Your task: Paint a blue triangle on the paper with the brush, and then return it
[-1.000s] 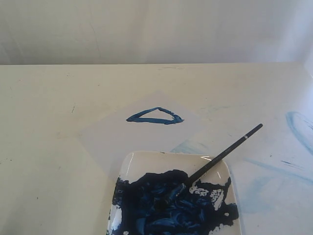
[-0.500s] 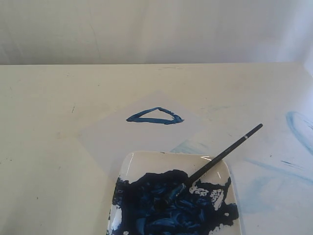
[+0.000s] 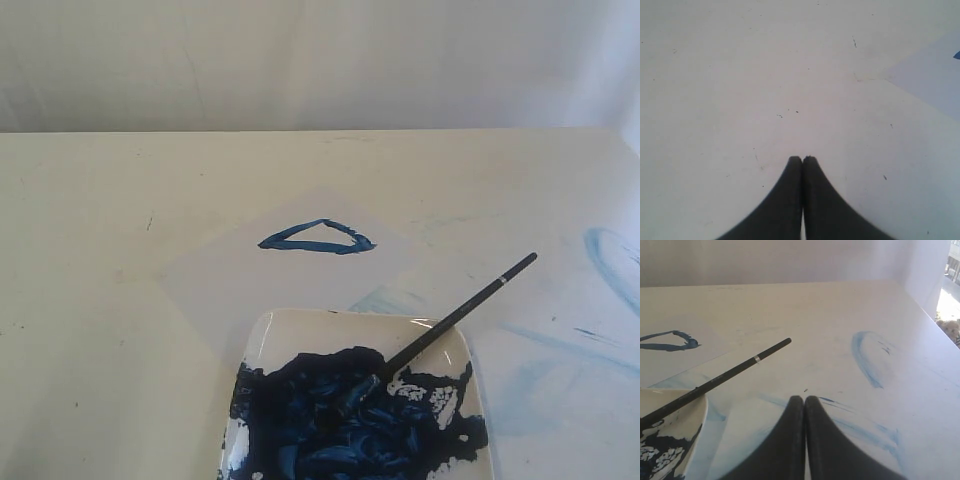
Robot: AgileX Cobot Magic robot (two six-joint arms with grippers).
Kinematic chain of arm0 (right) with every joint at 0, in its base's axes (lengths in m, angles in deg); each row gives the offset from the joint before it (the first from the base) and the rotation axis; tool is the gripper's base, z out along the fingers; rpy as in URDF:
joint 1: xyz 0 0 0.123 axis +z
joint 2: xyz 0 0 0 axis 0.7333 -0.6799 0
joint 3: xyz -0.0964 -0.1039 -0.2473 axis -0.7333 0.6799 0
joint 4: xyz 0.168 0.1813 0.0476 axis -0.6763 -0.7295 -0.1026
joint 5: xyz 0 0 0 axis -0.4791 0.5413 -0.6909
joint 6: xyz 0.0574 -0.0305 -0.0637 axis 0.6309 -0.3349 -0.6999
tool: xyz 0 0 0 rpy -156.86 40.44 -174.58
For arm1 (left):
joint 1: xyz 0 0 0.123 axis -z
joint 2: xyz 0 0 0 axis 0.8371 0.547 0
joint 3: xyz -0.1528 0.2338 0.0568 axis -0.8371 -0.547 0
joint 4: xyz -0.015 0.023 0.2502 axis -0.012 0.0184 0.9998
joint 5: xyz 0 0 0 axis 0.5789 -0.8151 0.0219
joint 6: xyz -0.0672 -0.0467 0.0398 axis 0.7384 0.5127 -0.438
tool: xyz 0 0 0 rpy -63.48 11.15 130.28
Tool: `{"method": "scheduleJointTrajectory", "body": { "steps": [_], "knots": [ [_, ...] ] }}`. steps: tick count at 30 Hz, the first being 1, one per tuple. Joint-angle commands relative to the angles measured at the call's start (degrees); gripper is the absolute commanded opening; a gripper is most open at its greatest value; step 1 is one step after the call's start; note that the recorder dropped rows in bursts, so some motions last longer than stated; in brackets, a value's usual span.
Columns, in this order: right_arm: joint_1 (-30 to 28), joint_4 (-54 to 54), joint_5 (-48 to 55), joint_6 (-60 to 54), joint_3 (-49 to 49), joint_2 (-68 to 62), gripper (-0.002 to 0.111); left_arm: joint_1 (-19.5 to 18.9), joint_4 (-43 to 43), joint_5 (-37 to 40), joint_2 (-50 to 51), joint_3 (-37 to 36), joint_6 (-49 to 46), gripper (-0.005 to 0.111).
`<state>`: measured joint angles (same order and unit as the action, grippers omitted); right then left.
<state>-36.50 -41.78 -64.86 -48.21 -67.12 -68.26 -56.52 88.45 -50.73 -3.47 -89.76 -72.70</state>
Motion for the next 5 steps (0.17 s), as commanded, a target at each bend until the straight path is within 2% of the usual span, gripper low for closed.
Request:
{"method": "scheduleJointTrajectory", "body": {
  "steps": [1, 5],
  "knots": [
    [0.2, 0.2, -0.6, 0.0, 0.0, 0.3, 0.0, 0.4, -0.7, 0.0, -0.3, -0.2, 0.2, 0.0],
    [0.2, 0.2, -0.6, 0.0, 0.0, 0.3, 0.0, 0.4, -0.7, 0.0, -0.3, -0.2, 0.0, 0.0]
  ]
}}
